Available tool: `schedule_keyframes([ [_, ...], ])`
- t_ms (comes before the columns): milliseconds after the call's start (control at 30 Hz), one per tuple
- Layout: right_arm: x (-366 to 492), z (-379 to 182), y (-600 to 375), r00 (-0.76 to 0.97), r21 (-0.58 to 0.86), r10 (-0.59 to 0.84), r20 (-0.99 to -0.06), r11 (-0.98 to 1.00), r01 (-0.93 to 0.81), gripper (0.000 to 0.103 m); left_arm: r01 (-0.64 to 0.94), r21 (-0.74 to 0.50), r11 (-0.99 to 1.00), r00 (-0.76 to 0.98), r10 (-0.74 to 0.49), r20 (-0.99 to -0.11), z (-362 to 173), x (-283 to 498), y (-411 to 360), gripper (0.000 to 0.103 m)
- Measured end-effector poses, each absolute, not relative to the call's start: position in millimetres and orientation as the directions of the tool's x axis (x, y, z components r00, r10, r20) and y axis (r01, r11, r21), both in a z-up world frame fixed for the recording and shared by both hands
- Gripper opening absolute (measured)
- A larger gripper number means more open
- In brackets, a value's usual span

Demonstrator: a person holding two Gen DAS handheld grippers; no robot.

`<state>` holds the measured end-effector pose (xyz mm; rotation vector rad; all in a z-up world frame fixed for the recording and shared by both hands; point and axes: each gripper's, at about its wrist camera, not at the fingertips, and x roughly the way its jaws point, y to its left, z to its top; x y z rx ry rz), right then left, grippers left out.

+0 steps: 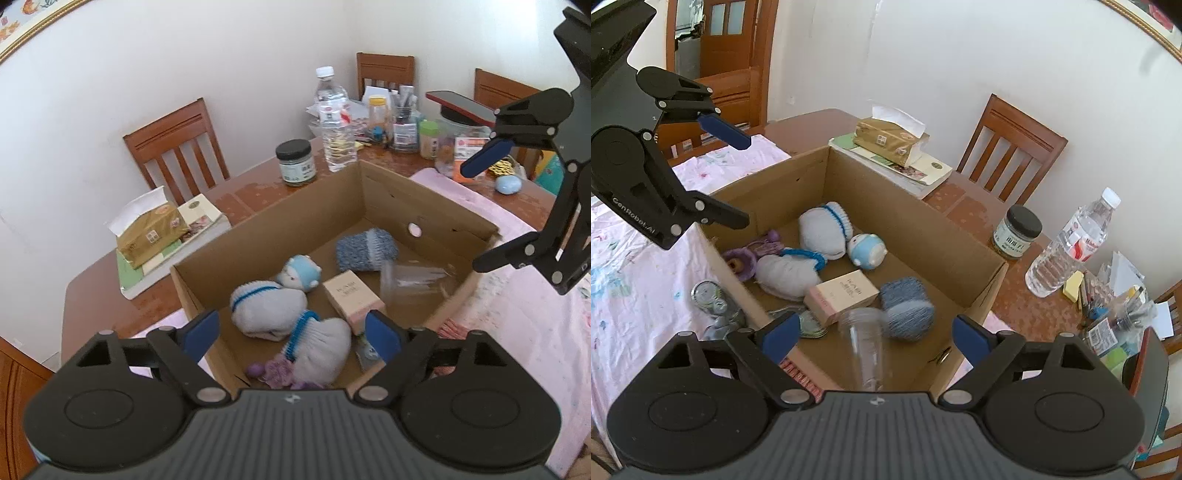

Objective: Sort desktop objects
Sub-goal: 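Open the left tool to drop the purple item while the right tool releases the sock into the box, then move both tools back toward the grey toy mouse and white bottle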

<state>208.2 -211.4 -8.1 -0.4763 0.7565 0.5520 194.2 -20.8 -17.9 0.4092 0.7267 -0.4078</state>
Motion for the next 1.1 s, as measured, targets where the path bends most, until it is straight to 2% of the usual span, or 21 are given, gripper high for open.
schedule_keyframes([
  [433,170,-8,-219,0.605,-0.136,0.328,-0.726,0.794,-0.593,0.102,0.534,0.158,0.830,0.649,-0.283,-0.706,-12,153,-26,0.091],
  [767,139,-15,-214,0.607,-0.140,0.323,-0.726,0.795,-0.590,0.102,0.530,0.113,0.840,0.645,-0.313,-0.697,-13,122,-23,0.092],
  [1100,119,-33,-214,0.580,-0.071,0.329,-0.745,0.825,-0.560,0.102,0.534,0.116,0.837,0.622,-0.297,-0.724,-44,107,-31,0.092],
])
